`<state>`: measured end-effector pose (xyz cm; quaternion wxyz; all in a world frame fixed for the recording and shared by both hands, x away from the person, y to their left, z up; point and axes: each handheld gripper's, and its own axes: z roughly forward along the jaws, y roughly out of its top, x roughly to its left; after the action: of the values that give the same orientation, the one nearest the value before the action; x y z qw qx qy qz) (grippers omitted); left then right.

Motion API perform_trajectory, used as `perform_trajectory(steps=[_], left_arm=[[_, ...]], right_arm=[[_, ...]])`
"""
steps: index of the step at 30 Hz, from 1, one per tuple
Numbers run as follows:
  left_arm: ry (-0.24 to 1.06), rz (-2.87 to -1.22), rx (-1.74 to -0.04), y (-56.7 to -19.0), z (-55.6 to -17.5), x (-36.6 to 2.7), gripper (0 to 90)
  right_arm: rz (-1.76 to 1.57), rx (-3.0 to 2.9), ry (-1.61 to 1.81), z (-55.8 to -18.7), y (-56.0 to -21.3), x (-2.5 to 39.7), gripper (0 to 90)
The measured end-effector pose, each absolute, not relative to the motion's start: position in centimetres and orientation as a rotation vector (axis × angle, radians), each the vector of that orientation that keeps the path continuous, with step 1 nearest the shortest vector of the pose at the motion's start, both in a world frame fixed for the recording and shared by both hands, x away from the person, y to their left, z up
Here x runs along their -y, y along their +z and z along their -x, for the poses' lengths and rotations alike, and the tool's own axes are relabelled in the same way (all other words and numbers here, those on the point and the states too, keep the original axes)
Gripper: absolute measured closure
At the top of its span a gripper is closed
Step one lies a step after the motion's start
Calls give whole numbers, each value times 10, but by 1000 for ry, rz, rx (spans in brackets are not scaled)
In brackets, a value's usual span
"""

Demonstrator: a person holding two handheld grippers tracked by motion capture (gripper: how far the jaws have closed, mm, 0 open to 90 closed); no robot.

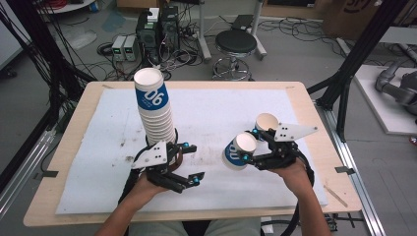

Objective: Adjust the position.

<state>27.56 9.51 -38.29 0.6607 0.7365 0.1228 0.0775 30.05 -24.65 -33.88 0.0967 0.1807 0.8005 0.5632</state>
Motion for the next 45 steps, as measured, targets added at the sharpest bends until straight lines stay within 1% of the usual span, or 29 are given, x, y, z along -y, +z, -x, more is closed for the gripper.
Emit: perform_trajectory(steps=[6,9,15,26,29,37,40,42,45], left_arm=[[180,-1699,-265,-384,-282,-78,157],[151,-1690,-240,-384,-286,-71,157],[133,-1705,-237,-388,-296,-59,160],[81,-1706,-212,-395,-304,-51,155],[36,-1717,-190,-397,-304,-47,154],[26,-1737,-195,-401,-305,-41,153],[44,-1740,-180,-400,-305,-42,180],[57,-1743,-169,-399,-304,-42,220],[64,-1751,-166,-399,-304,-42,245]], right_arm=[[-507,-2383,1690,-297,-336,241,304],[-485,-2395,1689,-296,-336,238,305],[-466,-2404,1696,-296,-335,234,305],[-415,-2439,1755,-297,-338,229,307],[-413,-2440,1787,-297,-339,228,308],[-383,-2429,1859,-298,-340,225,310],[-397,-2428,1864,-298,-340,226,313],[-403,-2429,1866,-299,-341,226,315],[-410,-2426,1871,-300,-343,227,316]])
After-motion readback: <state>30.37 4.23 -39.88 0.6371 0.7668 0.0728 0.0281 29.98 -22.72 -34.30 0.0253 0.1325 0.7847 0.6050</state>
